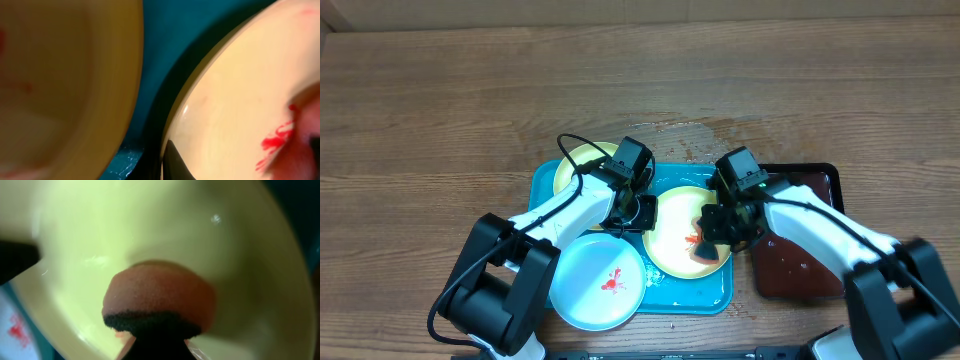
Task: Clean dirty plates on tray and stack at the side
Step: 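Scrub the right yellow plate with the sponge while left gripper holds it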
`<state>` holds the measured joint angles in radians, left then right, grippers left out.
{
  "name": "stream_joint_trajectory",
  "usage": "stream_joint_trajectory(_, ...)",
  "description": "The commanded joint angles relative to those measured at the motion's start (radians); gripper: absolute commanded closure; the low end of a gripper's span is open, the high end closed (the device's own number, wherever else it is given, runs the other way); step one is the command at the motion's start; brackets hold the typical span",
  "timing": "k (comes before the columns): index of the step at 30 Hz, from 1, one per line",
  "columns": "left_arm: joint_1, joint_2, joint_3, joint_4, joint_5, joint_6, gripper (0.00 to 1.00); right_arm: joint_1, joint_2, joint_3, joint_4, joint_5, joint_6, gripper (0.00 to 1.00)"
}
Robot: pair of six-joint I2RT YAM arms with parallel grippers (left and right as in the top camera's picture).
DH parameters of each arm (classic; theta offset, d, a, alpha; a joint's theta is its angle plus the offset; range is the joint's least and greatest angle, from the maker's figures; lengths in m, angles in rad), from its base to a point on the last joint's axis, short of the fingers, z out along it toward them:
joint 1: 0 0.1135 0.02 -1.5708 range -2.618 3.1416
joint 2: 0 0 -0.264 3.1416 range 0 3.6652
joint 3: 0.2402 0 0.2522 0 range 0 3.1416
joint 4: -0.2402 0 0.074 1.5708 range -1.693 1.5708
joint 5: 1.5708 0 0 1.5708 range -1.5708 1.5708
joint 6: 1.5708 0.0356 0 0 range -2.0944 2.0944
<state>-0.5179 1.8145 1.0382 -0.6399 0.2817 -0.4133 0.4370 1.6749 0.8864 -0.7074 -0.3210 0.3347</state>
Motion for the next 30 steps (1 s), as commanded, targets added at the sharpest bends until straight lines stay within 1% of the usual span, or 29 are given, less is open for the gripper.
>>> stream_joint_trajectory(1,-0.006,0.023,-0.005,-0.006,0.016,-0.013,0.96,0.0,0.101,-0.003,0.048,0.161,0.092,0.96)
stream_joint_trajectory(5,-0.006,0.023,-0.005,-0.01,0.035,-0.013,0.96,0.0,0.193,-0.003,0.129,0.163,0.096,0.96)
stream_joint_trajectory(7,-0.006,0.023,-0.005,-0.007,0.034,-0.013,0.96,0.002,0.203,-0.003,0.149,0.145,0.052,0.96)
stream_joint_trajectory(10,-0.006,0.023,-0.005,-0.005,0.039,-0.012,0.96,0.003,0.203,0.003,0.164,0.003,-0.104,0.96)
stream_joint_trajectory(12,-0.006,0.023,-0.005,-0.005,0.046,-0.009,0.96,0.003,0.203,0.005,0.16,-0.099,-0.17,0.96)
stream_joint_trajectory(15,-0.006,0.023,-0.005,-0.003,0.052,-0.009,0.96,0.003,0.203,0.005,0.152,-0.212,-0.187,0.96)
stream_joint_trajectory(18,-0.006,0.023,-0.005,-0.002,0.052,-0.01,0.96,0.003,0.203,0.005,0.138,-0.348,-0.259,0.96)
stream_joint_trajectory(19,-0.006,0.023,-0.005,-0.002,0.052,-0.01,0.96,0.006,0.203,0.005,0.13,-0.367,-0.261,0.96)
stream_joint_trajectory(23,-0.006,0.023,-0.005,-0.002,0.052,-0.01,0.96,0.043,0.203,0.005,0.082,-0.323,-0.254,0.96)
stream_joint_trajectory(25,-0.006,0.023,-0.005,-0.002,0.052,-0.011,0.96,0.068,0.203,0.005,0.071,-0.241,-0.196,0.96)
stream_joint_trajectory(26,-0.006,0.023,-0.005,-0.002,0.052,-0.011,0.96,0.076,0.203,0.005,0.071,-0.17,-0.154,0.96)
stream_joint_trajectory(30,-0.006,0.023,-0.005,-0.002,0.052,-0.011,0.96,0.074,0.203,0.007,0.103,0.027,-0.022,0.96)
